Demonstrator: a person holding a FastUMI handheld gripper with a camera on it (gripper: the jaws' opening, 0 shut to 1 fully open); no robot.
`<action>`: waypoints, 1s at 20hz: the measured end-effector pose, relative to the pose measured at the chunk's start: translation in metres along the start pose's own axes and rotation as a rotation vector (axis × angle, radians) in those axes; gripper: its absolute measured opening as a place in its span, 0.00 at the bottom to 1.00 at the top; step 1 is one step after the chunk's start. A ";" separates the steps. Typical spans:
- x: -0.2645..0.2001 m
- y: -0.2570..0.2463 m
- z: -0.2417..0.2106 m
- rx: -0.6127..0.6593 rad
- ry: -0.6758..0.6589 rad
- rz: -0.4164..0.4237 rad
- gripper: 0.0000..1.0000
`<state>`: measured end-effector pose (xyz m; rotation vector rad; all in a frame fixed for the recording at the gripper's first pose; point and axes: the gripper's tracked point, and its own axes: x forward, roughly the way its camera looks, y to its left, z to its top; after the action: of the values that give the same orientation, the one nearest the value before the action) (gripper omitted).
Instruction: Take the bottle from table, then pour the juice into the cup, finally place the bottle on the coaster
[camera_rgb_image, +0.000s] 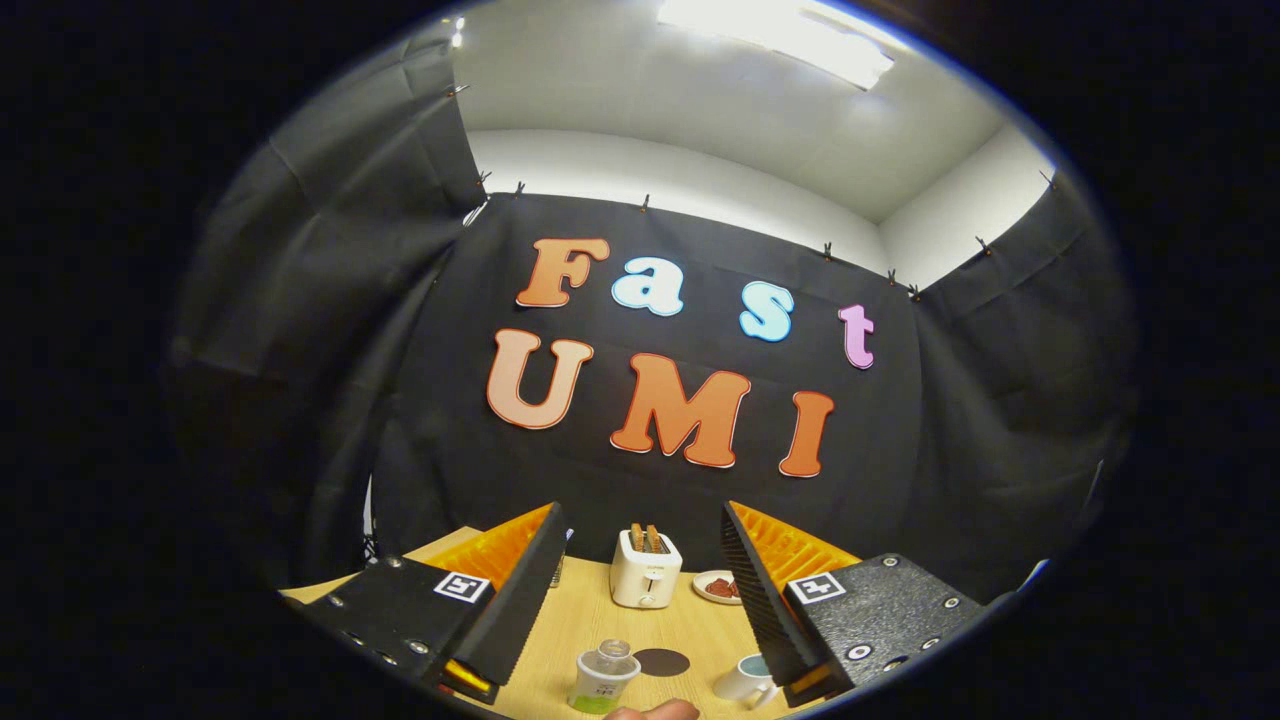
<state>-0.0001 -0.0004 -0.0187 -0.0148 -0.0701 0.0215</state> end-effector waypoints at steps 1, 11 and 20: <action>0.001 0.003 -0.005 0.007 0.002 0.011 0.93; 0.009 0.002 -0.081 0.008 0.154 -0.029 0.88; 0.003 0.010 -0.161 0.097 0.303 -0.063 0.88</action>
<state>0.0135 0.0069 -0.1795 0.0814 0.2334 -0.0400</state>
